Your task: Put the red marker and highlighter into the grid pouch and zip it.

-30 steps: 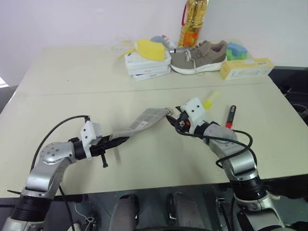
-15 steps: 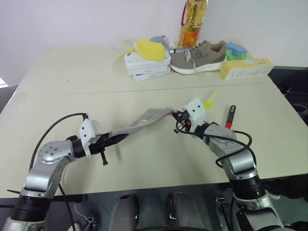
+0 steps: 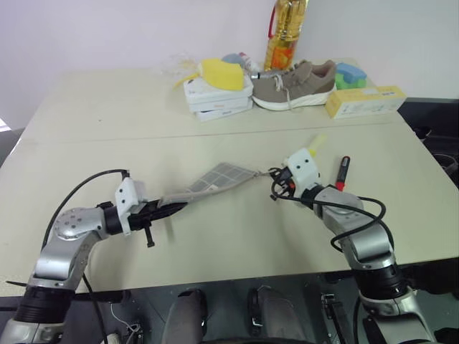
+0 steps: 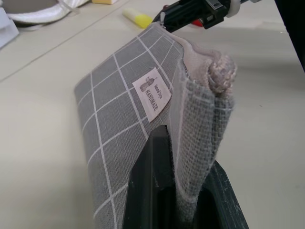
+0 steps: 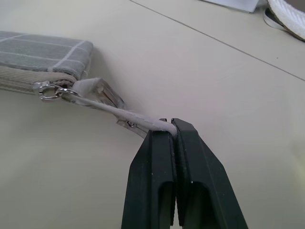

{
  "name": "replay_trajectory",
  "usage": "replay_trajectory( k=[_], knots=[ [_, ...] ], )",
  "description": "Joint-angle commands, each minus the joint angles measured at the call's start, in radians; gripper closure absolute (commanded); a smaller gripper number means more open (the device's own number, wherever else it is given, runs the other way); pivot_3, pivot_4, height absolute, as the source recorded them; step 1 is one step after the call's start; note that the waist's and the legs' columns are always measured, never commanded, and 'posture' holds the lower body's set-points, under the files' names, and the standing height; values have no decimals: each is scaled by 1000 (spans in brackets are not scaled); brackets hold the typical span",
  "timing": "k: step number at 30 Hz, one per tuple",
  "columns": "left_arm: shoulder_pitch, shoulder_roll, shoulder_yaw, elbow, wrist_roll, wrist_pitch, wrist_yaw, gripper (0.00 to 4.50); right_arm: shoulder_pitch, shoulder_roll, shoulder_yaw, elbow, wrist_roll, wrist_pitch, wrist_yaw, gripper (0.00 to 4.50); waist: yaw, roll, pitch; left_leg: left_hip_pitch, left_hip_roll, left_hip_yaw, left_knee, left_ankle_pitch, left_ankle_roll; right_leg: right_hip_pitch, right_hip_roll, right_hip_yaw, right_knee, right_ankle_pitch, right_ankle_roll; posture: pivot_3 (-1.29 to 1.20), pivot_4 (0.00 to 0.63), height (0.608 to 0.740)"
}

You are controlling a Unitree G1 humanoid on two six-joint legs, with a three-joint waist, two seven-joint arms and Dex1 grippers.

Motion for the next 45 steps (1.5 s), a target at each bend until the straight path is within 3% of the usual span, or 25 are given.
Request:
replay_trajectory(
  k=[1,15,31,39,45],
  knots=[
    [-12,0,73,19,-3,-13,41,4500,11,-29,-28,-58,-19,0,-5,4422,0,0,0,0,0,0,0,0,0,0,0,0,0,0,0,0,150,740],
    [-88,-94,82,129,122,-148,219,4500,40,-16,65,-267,89,-5,147,4422,1,-1,0,0,0,0,1,0,0,0,0,0,0,0,0,0,150,740],
    [-58,-265,-116,-40,281,-169,365,4500,-97,120,215,-213,54,19,107,4422,-1,-1,0,1,0,-1,2,0,0,1,0,0,2,0,0,0,150,740],
    [-26,-269,-180,-7,312,-249,314,4500,-111,120,222,-215,56,34,117,4422,2,-1,0,1,0,-1,2,0,0,1,0,0,2,0,0,0,150,740],
    [-86,-337,-216,32,367,-258,377,4500,-106,78,229,-265,82,74,168,4422,7,-1,-1,0,-1,-2,3,0,0,2,0,0,2,0,0,0,150,740]
  ],
)
